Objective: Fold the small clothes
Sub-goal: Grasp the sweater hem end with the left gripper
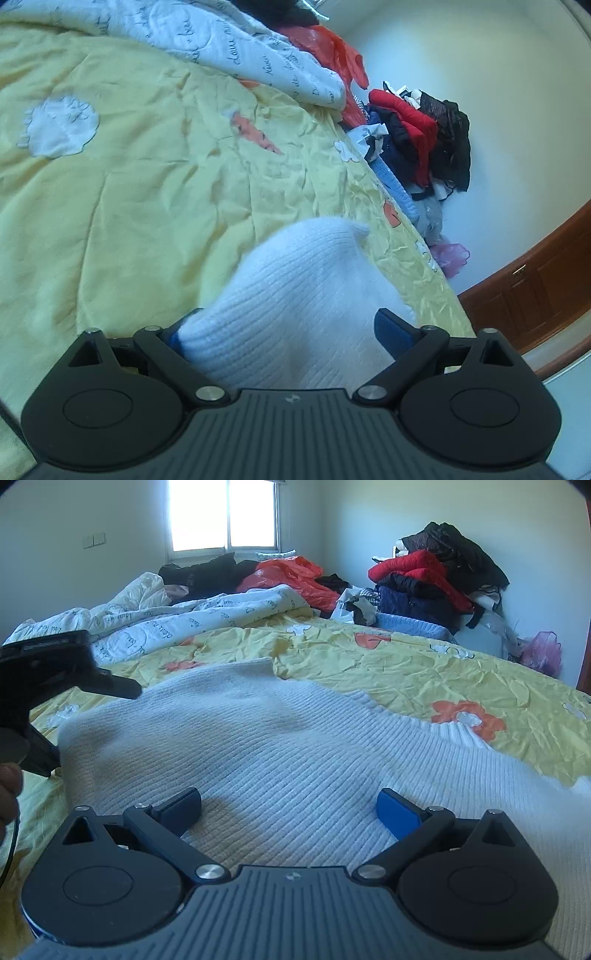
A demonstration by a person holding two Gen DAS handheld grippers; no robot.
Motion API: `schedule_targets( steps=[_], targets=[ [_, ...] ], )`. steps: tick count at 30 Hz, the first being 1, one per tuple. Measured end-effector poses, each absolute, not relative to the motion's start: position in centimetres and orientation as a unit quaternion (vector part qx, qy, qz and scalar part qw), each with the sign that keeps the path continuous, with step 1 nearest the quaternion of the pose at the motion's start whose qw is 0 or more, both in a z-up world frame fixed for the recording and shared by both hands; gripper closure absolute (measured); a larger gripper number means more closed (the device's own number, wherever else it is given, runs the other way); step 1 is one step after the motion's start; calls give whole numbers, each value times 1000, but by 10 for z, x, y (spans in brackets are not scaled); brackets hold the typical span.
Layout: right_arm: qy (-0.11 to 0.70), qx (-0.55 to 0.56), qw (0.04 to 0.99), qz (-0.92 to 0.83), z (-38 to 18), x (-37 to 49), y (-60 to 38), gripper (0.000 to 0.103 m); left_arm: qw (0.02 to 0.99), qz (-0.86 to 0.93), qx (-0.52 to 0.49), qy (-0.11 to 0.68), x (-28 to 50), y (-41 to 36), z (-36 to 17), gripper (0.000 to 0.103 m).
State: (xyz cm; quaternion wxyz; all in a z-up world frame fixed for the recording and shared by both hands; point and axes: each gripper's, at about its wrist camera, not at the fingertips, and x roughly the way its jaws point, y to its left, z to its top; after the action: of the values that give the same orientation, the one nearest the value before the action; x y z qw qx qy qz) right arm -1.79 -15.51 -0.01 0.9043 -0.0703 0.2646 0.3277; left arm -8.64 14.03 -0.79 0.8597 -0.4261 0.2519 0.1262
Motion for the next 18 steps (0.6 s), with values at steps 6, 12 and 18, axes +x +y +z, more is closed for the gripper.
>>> schedule_targets(
  steps=[6, 12, 18],
  targets=[
    [262, -69, 905, 326, 0, -19, -155, 0, 852, 99, -444, 261, -84, 154, -10, 0],
    [262, -69, 906, 326, 0, -19, -156, 0, 866, 111, -418, 250, -87, 147, -10, 5],
    [262, -70, 907, 323, 0, -20, -156, 0, 877, 130, -388, 252, -91, 144, -10, 30]
  ],
)
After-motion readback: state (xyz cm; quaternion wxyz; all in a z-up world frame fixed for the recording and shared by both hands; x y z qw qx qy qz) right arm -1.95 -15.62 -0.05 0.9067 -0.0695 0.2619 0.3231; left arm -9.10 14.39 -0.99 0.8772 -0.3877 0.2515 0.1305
